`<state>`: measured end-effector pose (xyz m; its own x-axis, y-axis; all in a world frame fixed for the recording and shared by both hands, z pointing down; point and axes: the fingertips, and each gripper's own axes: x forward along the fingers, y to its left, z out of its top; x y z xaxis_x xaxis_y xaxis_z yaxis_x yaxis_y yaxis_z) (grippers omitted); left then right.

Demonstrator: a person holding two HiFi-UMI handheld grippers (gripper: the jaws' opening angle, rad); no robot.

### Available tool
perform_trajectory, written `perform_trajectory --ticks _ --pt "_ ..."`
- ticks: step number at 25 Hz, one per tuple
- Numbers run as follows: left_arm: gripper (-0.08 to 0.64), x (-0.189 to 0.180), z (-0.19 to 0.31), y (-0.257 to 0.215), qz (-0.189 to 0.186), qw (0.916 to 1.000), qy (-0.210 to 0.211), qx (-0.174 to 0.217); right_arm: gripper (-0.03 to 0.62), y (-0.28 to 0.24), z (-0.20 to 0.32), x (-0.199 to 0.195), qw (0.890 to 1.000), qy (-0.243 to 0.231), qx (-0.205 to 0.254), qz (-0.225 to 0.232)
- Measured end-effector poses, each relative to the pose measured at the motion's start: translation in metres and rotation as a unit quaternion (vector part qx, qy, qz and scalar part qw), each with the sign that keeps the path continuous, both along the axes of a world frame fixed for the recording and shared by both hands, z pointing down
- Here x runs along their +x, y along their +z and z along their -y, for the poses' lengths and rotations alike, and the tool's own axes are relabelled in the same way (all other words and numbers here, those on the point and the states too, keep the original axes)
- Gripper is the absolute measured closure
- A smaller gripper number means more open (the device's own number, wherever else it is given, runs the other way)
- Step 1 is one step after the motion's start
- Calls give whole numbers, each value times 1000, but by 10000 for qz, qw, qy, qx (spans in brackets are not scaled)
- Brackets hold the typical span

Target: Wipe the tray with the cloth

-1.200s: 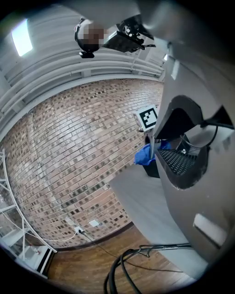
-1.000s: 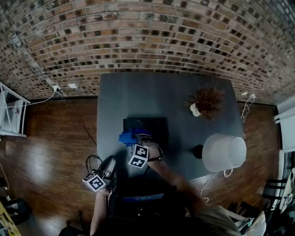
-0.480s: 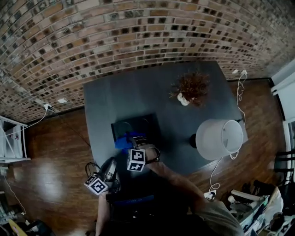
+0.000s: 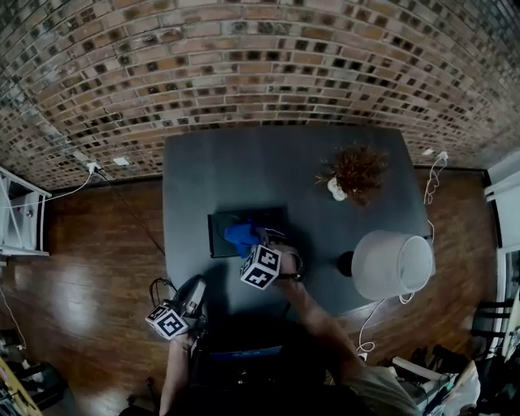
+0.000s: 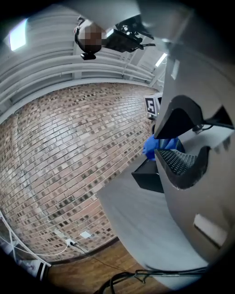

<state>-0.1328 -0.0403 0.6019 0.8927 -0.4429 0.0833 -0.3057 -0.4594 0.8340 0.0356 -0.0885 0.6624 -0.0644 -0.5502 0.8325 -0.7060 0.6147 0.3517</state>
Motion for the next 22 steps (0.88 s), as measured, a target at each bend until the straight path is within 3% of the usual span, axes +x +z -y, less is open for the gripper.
perform_trajectory --ticks 3,6,8,12,14,16,19,22 --pt "505 -3 -3 -2 -22 9999 -98 38 443 3 43 -59 9971 -657 188 342" --pt "505 -9 -6 -1 -29 9997 -229 -6 442 25 46 -59 9957 -816 -23 440" --pt "505 -19 -3 0 -16 9994 -348 -42 442 25 41 -27 9979 -484 7 431" --pt "505 -40 3 9 20 9984 -545 -124 443 18 28 66 9970 775 -35 -20" --pt "505 -44 5 12 3 9984 -557 -134 443 15 28 73 9952 962 -86 -164" --pt "505 -45 7 13 -40 9985 -541 -109 445 8 46 35 9987 476 102 -160" --pt "505 -42 6 10 -60 9984 -554 -59 444 2 85 -55 9964 -708 460 -28" --pt "505 -30 2 2 -87 9988 -476 0 453 13 101 -82 9933 -1109 317 -73"
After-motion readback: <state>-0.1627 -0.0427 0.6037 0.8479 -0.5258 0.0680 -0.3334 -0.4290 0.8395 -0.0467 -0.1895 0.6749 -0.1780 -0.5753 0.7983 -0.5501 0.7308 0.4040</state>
